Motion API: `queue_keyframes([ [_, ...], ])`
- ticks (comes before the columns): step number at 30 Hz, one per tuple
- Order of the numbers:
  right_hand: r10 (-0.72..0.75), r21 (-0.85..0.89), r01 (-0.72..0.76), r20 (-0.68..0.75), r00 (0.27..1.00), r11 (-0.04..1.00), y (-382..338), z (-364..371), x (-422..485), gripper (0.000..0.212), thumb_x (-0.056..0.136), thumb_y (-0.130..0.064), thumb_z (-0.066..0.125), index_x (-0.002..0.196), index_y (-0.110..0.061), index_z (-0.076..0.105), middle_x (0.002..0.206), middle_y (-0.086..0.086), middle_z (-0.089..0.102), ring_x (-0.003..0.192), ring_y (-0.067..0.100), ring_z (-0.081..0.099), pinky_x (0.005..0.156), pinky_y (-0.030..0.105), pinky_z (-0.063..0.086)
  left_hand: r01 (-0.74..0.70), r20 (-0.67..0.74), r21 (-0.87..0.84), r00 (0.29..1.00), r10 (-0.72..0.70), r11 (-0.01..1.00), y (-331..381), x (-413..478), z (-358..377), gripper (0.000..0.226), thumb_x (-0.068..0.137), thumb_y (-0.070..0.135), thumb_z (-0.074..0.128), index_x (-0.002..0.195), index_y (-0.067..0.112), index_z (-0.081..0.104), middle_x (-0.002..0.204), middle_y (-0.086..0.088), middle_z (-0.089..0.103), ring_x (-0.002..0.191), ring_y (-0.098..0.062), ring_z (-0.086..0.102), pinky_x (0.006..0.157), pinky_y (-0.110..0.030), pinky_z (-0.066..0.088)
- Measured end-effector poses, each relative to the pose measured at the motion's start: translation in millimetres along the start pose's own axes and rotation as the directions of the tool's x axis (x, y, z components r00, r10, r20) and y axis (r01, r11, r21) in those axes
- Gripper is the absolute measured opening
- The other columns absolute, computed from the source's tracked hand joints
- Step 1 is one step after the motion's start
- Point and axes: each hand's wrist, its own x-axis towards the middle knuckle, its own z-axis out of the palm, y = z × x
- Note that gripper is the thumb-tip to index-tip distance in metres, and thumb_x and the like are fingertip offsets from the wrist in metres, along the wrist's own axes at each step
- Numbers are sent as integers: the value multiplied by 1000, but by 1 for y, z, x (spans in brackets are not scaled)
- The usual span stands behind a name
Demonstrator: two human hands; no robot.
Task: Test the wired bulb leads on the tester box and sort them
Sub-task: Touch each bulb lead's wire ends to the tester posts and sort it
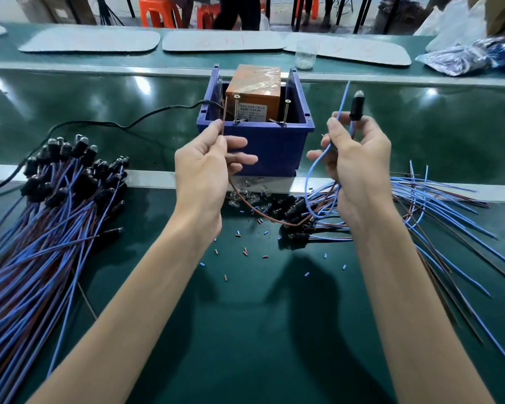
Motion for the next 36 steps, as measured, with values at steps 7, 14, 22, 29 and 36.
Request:
queue_keyframes([
  [7, 59, 14, -59, -21, 998, 998, 4, 1, 2, 14, 95, -3, 54, 85, -11, 60, 62, 0, 58, 41, 1, 43, 41, 13, 32, -47, -87, 24, 995, 49, 999, 2, 4, -9, 6, 99, 17, 50, 97, 23, 51, 58, 7, 68, 43, -10, 61, 44, -14, 42],
  [14, 94, -72, -93, 17, 995, 993, 8, 4, 3, 27, 91, 4, 45, 85, -18, 60, 66, -3, 69, 48, 7, 36, 46, 13, 32, 7, -107, -23, 994, -10, 1000, 0, 9, -10, 17, 97, 10, 52, 96, 17, 68, 70, 8, 72, 47, -4, 59, 49, -13, 44],
  [22, 70, -110, -66, 33, 997, 992, 13, 2, 3, 21, 92, -1, 52, 85, -15, 66, 75, 2, 72, 52, 6, 42, 52, 13, 38, 9, -75, -66, 997, -14, 998, 2, 7, -8, 29, 99, -2, 42, 121, 8, 57, 86, 0, 72, 60, -9, 69, 55, -14, 48],
  [29, 93, -129, -84, 70, 993, 988, 8, 3, 2, 20, 88, -1, 55, 85, -17, 67, 89, 3, 75, 53, 2, 47, 44, 10, 33, 28, -56, -38, 998, -31, 999, 2, 7, -9, 21, 99, 3, 45, 107, 13, 62, 78, 3, 73, 61, -9, 69, 56, -13, 49],
  [36, 101, -182, -75, 135, 986, 980, 8, 3, 0, 22, 93, -4, 51, 97, -17, 68, 86, -4, 75, 52, 1, 43, 41, 9, 29, 49, -37, 3, 998, -49, 999, 0, 8, -9, 23, 100, 3, 43, 104, 14, 62, 80, 2, 72, 57, -7, 67, 55, -13, 49],
])
